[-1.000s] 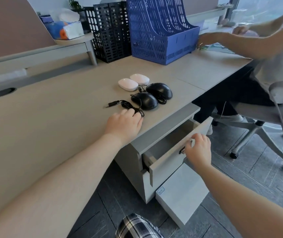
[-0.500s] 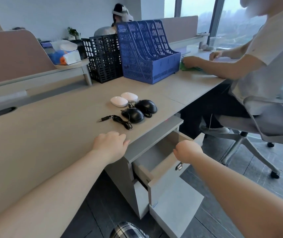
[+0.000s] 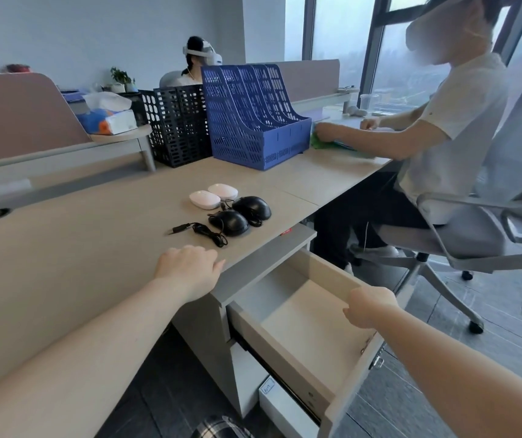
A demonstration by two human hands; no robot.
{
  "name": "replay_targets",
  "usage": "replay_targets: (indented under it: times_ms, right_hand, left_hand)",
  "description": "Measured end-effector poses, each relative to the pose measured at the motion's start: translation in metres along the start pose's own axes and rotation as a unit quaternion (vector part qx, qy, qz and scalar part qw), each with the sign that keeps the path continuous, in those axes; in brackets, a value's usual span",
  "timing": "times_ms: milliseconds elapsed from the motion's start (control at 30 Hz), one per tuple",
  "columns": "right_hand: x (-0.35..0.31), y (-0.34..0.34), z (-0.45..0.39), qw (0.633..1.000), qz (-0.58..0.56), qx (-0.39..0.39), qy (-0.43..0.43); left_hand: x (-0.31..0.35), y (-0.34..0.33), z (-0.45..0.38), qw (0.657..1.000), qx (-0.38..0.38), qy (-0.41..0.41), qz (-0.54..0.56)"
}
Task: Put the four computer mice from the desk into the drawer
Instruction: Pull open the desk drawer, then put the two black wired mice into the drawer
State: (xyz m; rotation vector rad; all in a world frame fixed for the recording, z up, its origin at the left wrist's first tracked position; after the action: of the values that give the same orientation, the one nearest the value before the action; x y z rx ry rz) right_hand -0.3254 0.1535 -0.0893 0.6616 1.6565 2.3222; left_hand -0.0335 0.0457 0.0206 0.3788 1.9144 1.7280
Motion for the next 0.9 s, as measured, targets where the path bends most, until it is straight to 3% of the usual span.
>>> replay_targets:
  times_ms: [167,300,533,733,900]
  right_hand:
    - [-0.011,0.014,-0.012,0.998,-0.066,-0.003,-0.004]
    - [-0.036,0.047,-0.027,0.989,-0.121,0.078,0.03]
    - [-0.081,0.127,-0.048,0.9,-0.325,0.278,0.085]
    - [-0.122,0.155,-0.095,0.899,-0.377,0.18,0.133]
    - [-0.144,0.166,-0.129,0.901,-0.395,0.098,0.15]
  left_hand:
    - [-0.005,-0.002,-0.012,1.0,0.006,0.012,0.016]
    - [-0.01,-0.009,-0.026,0.998,0.013,0.03,0.056]
    - [-0.021,-0.018,-0.059,0.985,0.013,0.098,0.143]
    - [-0.023,-0.023,-0.097,0.966,-0.051,0.124,0.222]
    - [-0.021,-0.025,-0.126,0.979,-0.09,0.075,0.167]
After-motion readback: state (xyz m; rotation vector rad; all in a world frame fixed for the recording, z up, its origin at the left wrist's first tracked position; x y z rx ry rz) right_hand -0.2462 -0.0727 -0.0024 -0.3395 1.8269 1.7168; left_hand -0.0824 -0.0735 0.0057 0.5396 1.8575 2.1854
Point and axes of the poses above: each hand's wrist, its own z-axis away from the middle knuckle, its own y-axis out of the back of the hand, x = y × z, the point moved 5 cm from there along -z, towards the middle knuckle, and after that the axes turned 4 degrees about -y, right-handed, at the moved point
